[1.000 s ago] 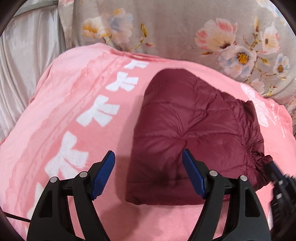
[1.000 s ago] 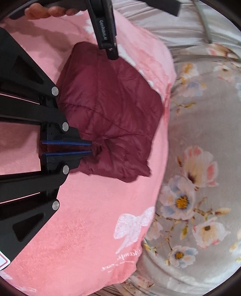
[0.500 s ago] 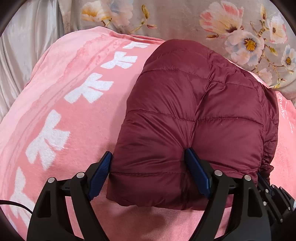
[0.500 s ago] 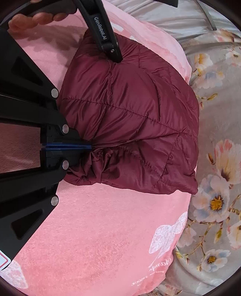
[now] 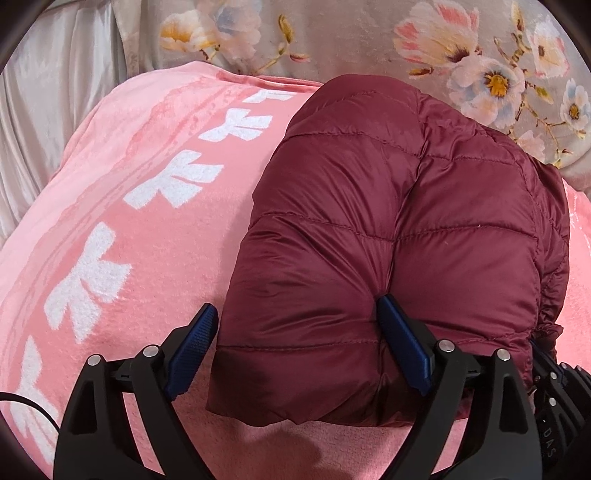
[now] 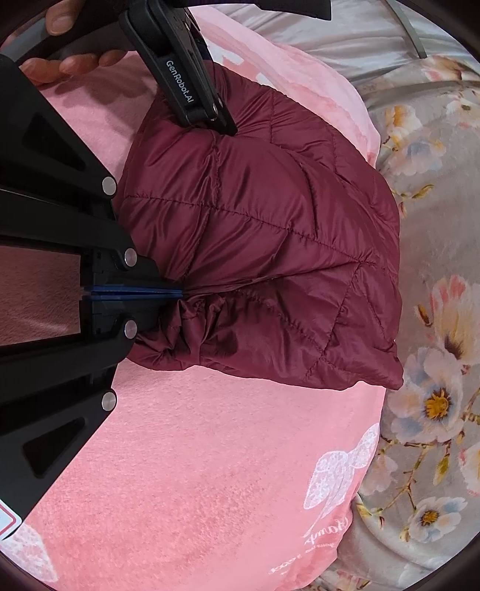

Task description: Fold large clothes

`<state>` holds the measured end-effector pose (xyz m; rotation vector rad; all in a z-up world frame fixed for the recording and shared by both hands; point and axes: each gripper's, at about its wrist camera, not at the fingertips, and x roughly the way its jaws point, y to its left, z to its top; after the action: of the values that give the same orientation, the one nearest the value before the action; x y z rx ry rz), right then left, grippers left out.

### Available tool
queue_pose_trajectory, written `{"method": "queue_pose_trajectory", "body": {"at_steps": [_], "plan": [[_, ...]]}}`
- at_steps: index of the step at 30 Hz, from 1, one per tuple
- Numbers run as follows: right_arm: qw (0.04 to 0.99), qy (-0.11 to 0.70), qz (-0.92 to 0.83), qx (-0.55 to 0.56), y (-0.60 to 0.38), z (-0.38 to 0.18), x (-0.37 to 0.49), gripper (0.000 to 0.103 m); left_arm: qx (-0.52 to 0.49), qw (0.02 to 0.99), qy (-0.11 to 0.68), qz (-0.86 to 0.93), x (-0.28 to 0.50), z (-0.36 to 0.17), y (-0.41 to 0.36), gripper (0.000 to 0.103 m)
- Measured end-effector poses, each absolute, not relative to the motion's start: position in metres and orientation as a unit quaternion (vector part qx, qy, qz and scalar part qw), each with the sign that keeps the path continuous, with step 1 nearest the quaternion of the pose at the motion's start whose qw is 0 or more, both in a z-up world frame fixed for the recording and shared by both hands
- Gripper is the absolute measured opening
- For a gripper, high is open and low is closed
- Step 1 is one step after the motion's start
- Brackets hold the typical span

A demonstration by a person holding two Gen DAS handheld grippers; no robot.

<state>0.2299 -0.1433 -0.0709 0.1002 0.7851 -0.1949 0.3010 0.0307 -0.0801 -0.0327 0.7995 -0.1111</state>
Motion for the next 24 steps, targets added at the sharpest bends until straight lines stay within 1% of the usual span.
{"method": "queue_pose_trajectory", "body": {"at_steps": [7,11,21,22,24], "plan": [[0.918,0.383,-0.102,0.034,-0.142,-0.073,0.231,0.000,-0.014,0.924,0.379,-0.044,0.299,-0.079,0.029,0.089],[0.919,0.379,-0.107,0.029,-0.140,-0.072,0.230,0.000,-0.008,0.930,0.368,-0.025,0.294,-0.076,0.029,0.096],[0.914,0.382,-0.136,-0.024,-0.126,-0.071,0.233,0.000,-0.002,0.930,0.367,-0.016,0.294,-0.076,0.029,0.098],[0.915,0.380,-0.135,-0.019,-0.127,-0.069,0.230,0.001,-0.007,0.930,0.367,-0.019,0.293,-0.076,0.031,0.098],[0.918,0.375,-0.133,0.000,-0.130,-0.062,0.218,0.006,-0.015,0.931,0.365,-0.021,0.289,-0.073,0.034,0.098]]}}
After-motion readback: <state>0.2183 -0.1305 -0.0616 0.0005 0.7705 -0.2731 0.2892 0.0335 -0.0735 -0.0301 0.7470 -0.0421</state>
